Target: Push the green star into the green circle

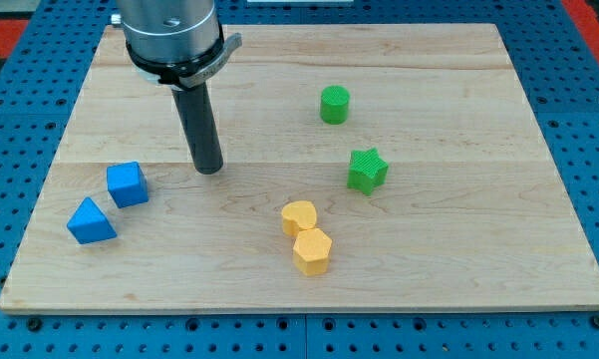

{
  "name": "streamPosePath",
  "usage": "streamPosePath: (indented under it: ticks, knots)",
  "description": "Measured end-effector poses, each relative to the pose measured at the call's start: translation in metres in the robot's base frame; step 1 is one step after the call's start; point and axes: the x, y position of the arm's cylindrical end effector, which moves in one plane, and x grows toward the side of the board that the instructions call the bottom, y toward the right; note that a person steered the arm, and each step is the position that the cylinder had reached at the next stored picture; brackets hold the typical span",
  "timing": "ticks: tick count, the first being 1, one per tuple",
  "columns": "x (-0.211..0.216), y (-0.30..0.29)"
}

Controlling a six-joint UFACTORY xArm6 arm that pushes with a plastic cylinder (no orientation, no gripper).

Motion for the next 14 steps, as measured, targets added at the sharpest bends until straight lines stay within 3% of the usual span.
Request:
streamPosePath:
  ticks: [2, 5, 11, 12, 13, 14]
  knots:
    - [-0.005, 0.032]
    - [-0.006, 0.035]
    - [-0.002, 0.250]
    - [0.006, 0.260]
    - [0.018, 0.308]
    - [0.052, 0.300]
